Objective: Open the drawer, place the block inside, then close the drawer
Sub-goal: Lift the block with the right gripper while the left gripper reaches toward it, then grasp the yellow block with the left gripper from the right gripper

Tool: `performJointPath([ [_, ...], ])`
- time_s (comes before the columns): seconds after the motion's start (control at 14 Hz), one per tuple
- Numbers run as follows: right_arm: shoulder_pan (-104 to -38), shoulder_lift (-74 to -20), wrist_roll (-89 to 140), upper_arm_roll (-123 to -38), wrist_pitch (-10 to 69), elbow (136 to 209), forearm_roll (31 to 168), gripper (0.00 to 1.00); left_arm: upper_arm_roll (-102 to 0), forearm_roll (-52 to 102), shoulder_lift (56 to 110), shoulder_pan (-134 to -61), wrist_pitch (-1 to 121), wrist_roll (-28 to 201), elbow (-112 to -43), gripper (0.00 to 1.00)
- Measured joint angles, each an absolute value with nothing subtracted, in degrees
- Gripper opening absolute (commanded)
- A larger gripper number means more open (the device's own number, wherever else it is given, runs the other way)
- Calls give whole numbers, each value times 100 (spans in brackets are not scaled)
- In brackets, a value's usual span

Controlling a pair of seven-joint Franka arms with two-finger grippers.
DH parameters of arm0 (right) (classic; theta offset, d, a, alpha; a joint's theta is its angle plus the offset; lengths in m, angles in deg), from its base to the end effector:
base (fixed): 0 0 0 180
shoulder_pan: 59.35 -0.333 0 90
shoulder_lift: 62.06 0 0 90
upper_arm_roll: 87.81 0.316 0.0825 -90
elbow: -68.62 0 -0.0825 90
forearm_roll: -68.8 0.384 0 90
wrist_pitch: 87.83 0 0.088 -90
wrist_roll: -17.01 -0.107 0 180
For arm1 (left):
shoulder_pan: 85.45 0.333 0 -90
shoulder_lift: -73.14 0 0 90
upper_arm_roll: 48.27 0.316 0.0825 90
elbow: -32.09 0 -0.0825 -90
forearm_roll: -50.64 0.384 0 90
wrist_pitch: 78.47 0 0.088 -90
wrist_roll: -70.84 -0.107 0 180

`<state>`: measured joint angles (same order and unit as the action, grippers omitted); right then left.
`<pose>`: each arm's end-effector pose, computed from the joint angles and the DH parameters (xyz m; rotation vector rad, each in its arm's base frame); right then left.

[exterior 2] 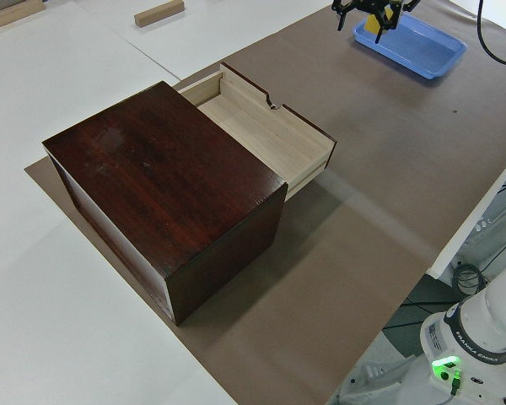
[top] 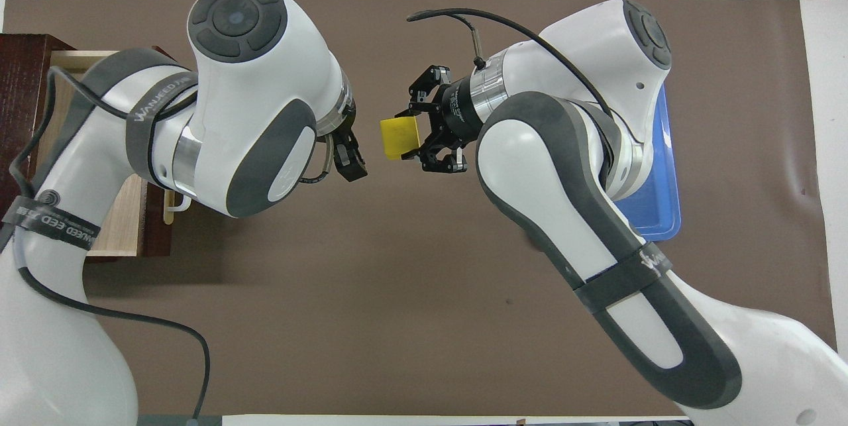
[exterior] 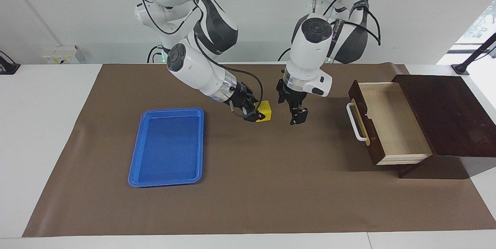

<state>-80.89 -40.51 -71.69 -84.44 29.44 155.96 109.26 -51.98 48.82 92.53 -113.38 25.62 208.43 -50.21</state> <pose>0.6131 0.3175 0.4709 -1.9695 1.6716 0.6506 0.5704 -0.3473 0.5039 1.8489 2.4801 -0.0745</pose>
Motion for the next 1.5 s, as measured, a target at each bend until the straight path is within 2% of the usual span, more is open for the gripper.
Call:
performJointPath([
  [0.57,-8159,-4051,-7169,-8455,2956,15590,10924,0,-5197,4886,9260,-11841,2768,21230,-4951,100],
  [0.71,-8158,-4051,-7169,-8460,2956,15590,10924,0,-5192,4892,9260,-11884,2769,21246,-4961,82],
  [0.93,-8147,-4050,-7169,-8472,2948,15589,10924,0,-5153,4914,9260,-11883,2768,21246,-5010,81],
  [1.0,-8146,-4050,-7169,-8475,2949,15590,10924,0,-5141,4922,9260,-11883,2768,21247,-5030,77],
  [1.07,-8143,-4050,-7169,-8478,2947,15590,10924,0,-5134,4926,9260,-11883,2770,21247,-5044,53],
  [1.14,-8139,-4050,-7169,-8481,2939,15591,10924,0,-5128,4934,9259,-11883,2779,21247,-5046,47],
  [1.21,-8136,-4050,-7169,-8483,2939,15590,10924,0,-5127,4935,9260,-11883,2785,21247,-5046,45],
  [1.29,-8136,-4049,-7169,-8486,2916,15595,10923,0,-5118,4954,9259,-11883,2824,21247,-5045,30],
  [1.36,-8133,-4048,-7168,-8492,2893,15599,10923,0,-5101,4970,9258,-11884,2868,21197,-5046,25],
  [1.5,-8128,-4049,-7146,-8505,2899,15588,10922,0,-5104,4971,9258,-11884,2933,21197,-5049,7],
])
